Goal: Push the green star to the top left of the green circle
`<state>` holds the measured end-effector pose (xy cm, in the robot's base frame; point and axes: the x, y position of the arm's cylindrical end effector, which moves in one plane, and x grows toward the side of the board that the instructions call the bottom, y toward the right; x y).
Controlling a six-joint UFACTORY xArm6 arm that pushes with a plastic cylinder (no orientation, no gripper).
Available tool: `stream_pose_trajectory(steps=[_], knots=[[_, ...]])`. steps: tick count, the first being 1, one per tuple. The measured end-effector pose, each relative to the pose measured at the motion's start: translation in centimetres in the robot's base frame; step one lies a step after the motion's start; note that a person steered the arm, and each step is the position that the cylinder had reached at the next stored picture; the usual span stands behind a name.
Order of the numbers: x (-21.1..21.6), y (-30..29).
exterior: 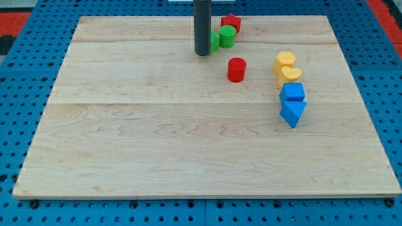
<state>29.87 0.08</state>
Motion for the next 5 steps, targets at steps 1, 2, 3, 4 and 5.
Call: stream_pose_trajectory(steps=[1,2,3,4,5], knots=[[-2.2,0.0],[-3.1,0.0],[-3.1,0.1],[-3.6,-4.4],[-6.8,-6.5]])
